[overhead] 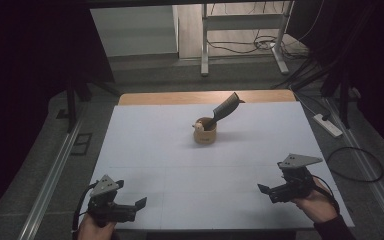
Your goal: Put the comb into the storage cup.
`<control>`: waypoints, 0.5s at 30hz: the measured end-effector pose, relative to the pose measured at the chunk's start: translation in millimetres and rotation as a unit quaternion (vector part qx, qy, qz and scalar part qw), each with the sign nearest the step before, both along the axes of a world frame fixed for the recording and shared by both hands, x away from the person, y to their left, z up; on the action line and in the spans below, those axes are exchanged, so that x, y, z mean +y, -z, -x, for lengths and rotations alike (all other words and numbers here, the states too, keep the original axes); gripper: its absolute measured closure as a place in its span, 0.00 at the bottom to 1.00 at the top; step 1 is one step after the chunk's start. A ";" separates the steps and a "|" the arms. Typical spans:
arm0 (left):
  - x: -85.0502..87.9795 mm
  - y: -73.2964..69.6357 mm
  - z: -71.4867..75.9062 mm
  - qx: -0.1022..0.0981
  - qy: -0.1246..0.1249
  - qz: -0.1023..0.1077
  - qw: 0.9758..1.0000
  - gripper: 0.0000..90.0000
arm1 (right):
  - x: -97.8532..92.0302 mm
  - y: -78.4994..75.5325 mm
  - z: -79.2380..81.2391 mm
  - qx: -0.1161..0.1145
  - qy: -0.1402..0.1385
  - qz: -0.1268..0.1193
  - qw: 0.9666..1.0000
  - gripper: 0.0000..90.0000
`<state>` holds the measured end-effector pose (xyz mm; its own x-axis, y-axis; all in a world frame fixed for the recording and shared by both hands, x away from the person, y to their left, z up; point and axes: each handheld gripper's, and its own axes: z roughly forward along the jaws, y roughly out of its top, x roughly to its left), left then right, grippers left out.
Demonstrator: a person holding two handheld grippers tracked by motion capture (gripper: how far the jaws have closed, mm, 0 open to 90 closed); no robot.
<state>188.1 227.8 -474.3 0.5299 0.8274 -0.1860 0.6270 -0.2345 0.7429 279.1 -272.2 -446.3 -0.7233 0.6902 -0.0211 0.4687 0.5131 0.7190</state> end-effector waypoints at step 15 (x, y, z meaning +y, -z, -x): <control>-0.2 0.3 -0.5 0.003 0.000 -0.002 1.000 0.00 | -18.1 2.6 12.7 0.006 0.013 0.000 1.000 0.00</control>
